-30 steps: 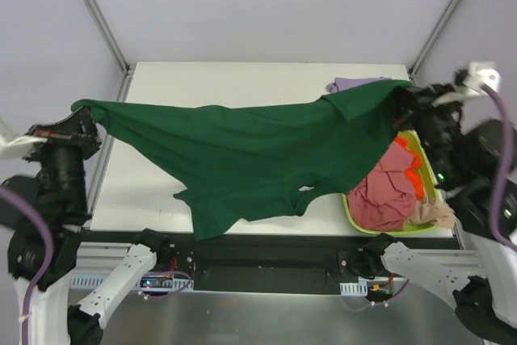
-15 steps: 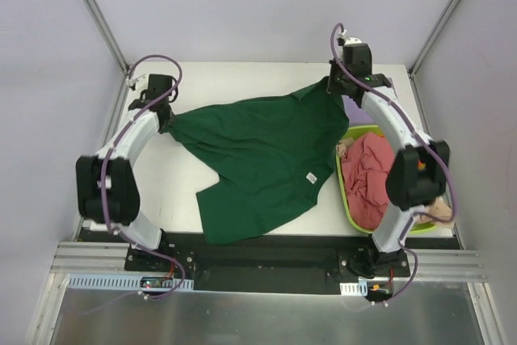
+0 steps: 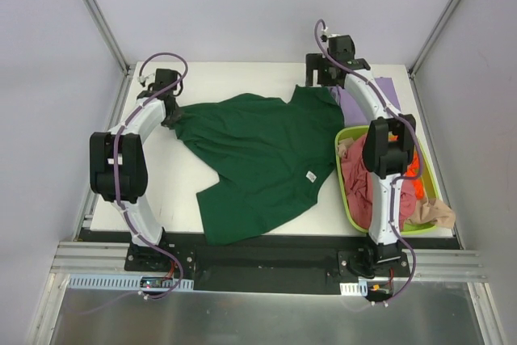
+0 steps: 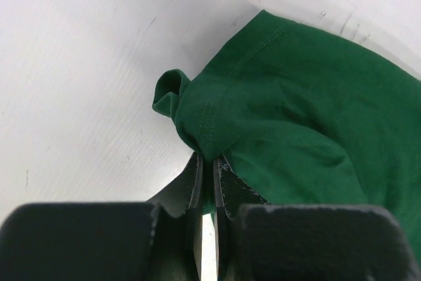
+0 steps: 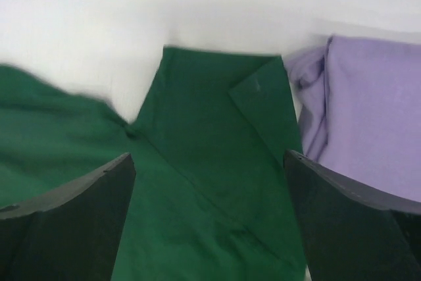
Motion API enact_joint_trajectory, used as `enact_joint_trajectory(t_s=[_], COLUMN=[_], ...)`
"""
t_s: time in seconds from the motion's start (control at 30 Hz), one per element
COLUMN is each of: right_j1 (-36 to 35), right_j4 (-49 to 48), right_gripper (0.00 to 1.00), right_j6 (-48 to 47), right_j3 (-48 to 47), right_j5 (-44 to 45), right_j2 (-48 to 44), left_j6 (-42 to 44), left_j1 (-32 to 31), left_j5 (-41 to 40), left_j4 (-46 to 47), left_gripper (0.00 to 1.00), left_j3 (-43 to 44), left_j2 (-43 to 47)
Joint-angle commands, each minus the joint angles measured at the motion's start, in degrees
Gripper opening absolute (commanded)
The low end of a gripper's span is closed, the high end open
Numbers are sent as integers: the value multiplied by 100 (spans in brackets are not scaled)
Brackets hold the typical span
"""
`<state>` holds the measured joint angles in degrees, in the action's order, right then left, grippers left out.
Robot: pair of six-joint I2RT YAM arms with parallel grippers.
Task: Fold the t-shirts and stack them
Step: Flatten out the tshirt
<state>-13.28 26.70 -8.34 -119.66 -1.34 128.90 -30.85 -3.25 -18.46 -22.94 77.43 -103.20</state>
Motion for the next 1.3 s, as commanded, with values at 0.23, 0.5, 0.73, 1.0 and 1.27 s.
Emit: enact_joint_trajectory(t_s=[0.23, 0.5, 0.73, 1.0, 1.27], right_j1=[-1940, -3093, -2857, -1715, -510], right_j4=[416, -51, 124, 818, 2022], right_gripper=[96, 96, 96, 96, 96], right_j6=[682, 1914, 1705, 1204, 562], right_j3=[4244, 6042, 5595, 3742, 210], right_j5=[-117, -674, -235, -814, -1070], right_j2=[-3844, -4023, -2847, -1326, 731], left_j6=[-597, -905, -826, -826, -783], left_j1=[148, 228, 237, 237, 219], left_j5=[97, 492, 659, 1028, 1668], left_j4=[-9, 0, 0, 26, 96], left_gripper=[0, 0, 0, 0, 0], left_j3=[-1316, -2205, -2373, -2136, -1442], left_j2=[923, 1539, 1689, 1470, 793])
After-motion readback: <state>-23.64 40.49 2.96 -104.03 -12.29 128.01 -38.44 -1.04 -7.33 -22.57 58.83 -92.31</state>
